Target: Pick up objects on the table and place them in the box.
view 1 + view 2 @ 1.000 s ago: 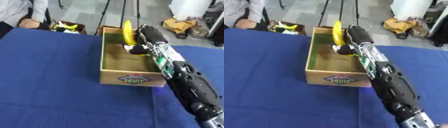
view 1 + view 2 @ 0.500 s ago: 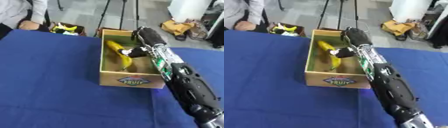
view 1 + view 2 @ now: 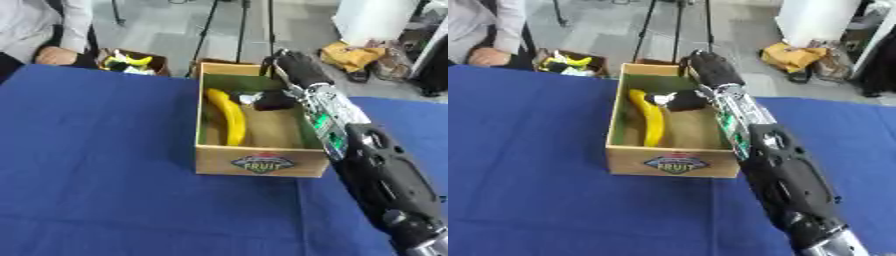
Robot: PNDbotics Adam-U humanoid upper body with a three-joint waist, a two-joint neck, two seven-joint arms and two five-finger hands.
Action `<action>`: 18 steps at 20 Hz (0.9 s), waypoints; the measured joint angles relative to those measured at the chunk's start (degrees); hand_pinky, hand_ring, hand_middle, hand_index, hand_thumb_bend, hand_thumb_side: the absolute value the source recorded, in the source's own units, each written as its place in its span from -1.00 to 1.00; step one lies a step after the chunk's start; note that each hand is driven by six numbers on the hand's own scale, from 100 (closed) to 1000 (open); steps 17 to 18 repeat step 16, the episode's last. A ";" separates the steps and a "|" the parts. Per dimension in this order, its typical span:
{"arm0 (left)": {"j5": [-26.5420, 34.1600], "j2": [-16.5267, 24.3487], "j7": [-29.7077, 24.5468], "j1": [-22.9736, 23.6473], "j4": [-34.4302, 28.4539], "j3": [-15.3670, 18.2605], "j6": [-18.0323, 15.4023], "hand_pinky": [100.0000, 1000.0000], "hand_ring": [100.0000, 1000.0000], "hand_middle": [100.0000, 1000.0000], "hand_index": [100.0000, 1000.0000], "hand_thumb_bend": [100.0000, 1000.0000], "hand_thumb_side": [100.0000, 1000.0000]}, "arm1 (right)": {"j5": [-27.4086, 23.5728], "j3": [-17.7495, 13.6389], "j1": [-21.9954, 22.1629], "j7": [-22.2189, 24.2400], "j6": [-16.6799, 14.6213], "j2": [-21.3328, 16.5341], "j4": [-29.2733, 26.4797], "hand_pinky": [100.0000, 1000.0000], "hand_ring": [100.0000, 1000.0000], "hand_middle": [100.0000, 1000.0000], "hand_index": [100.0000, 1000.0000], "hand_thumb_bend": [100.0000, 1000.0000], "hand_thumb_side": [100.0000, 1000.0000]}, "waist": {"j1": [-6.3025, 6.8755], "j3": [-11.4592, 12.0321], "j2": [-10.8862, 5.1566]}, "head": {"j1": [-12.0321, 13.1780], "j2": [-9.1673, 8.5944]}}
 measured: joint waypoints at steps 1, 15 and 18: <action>0.02 0.00 -0.01 0.03 0.00 0.00 0.04 -0.82 -0.50 -0.40 -0.16 -1.00 1.00 | -1.27 -0.04 0.06 -0.65 0.27 -0.12 -0.95 -0.23 0.01 -0.20 0.24 0.19 0.87 | 0.11 -0.12 -0.28 | 0.09 0.01; 0.78 0.06 0.74 1.18 0.00 0.75 0.44 -0.81 -0.49 -0.40 -0.16 -1.00 1.00 | -18.05 -0.98 13.10 -5.10 4.92 -3.61 -24.97 -0.11 0.03 -0.19 0.24 -0.24 1.00 | 2.21 -3.48 -4.00 | 1.61 0.57; 0.79 0.06 0.84 1.31 0.00 0.81 0.45 -0.81 -0.49 -0.40 -0.16 -1.00 1.00 | -19.64 -1.29 14.90 -5.68 5.49 -3.88 -28.02 -0.09 0.05 -0.18 0.24 -0.27 1.00 | 2.32 -3.79 -4.20 | 1.77 0.59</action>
